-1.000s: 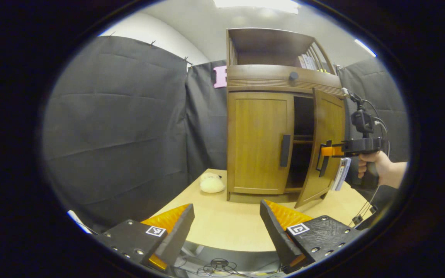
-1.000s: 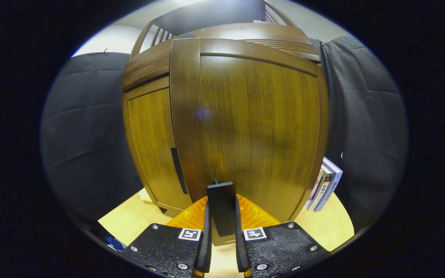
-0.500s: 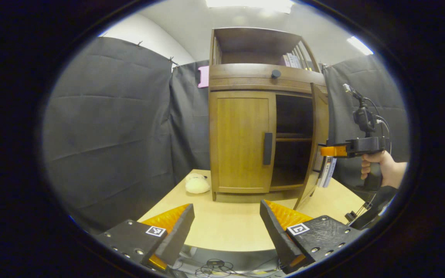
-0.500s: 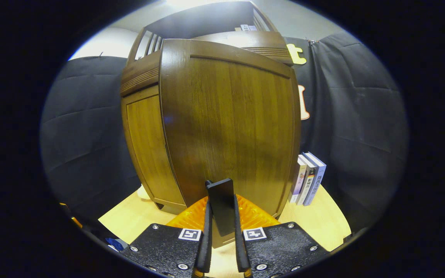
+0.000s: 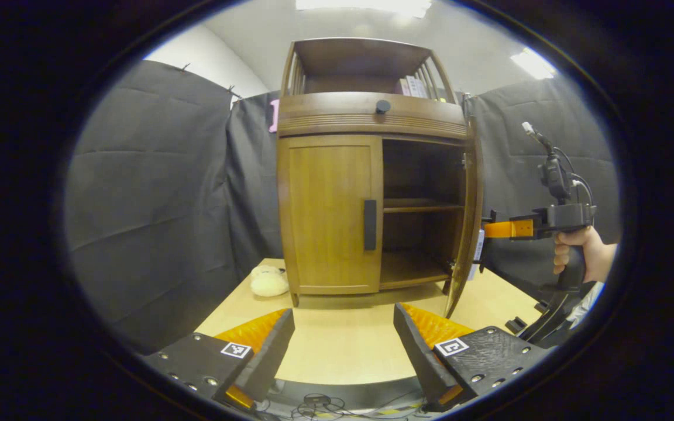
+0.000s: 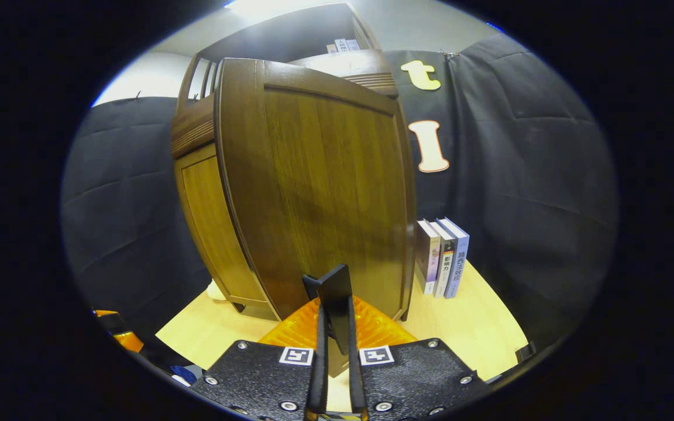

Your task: Open the right door of the double-door shoe cabinet with the right hand, and open the left door with the left hand.

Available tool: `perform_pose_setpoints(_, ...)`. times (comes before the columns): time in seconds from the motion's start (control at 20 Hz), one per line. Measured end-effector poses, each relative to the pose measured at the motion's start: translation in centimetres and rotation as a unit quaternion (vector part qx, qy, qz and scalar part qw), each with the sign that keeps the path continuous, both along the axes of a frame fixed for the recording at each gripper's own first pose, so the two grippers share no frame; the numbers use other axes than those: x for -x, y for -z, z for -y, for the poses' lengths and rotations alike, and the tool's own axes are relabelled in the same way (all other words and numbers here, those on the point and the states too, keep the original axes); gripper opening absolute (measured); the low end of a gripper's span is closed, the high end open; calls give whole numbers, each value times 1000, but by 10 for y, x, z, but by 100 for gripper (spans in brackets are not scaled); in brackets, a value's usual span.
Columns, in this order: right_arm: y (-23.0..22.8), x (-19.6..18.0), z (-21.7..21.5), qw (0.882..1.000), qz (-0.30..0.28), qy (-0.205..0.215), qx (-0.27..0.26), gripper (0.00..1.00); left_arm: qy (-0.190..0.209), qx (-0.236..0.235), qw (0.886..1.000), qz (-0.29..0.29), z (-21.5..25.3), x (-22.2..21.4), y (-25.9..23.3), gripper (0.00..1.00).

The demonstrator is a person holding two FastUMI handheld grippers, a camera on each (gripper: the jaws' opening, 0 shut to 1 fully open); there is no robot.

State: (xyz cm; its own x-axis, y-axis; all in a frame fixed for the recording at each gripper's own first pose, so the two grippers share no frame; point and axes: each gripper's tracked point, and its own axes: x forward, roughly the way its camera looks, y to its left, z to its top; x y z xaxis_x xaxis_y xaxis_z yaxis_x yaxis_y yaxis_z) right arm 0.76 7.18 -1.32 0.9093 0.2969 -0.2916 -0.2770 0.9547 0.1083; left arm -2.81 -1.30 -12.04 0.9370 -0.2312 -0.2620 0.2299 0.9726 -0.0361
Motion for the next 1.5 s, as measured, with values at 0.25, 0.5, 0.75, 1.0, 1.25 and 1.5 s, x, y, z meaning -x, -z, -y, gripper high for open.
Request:
perform_pose_setpoints(0.25, -18, -14, 24, 999, -5, -33, -4, 10, -3, -2, 1000, -13, 49, -21, -2, 100)
perform_pose_setpoints(0.5, -12, -5, 71, 998, -13, -64, -7, 8, 9, 11, 1000, -7, 129, -29, -24, 100)
perform_pose_setpoints(0.75, -13, -14, 116, 996, -4, -91, -5, 5, -5, 3, 1000, -10, 176, -15, -23, 100)
perform_pose_setpoints(1.0, -14, -26, 153, 994, 10, -112, -11, 5, -42, 36, 998, -26, 205, -1, -19, 100)
perform_pose_setpoints(1.25, -14, -27, 157, 991, 15, -129, -24, 5, -81, 31, 996, -21, 193, -6, -28, 97)
perform_pose_setpoints(1.5, -16, -23, 158, 993, 14, -114, -40, 6, -107, 26, 994, -10, 152, -58, -32, 98)
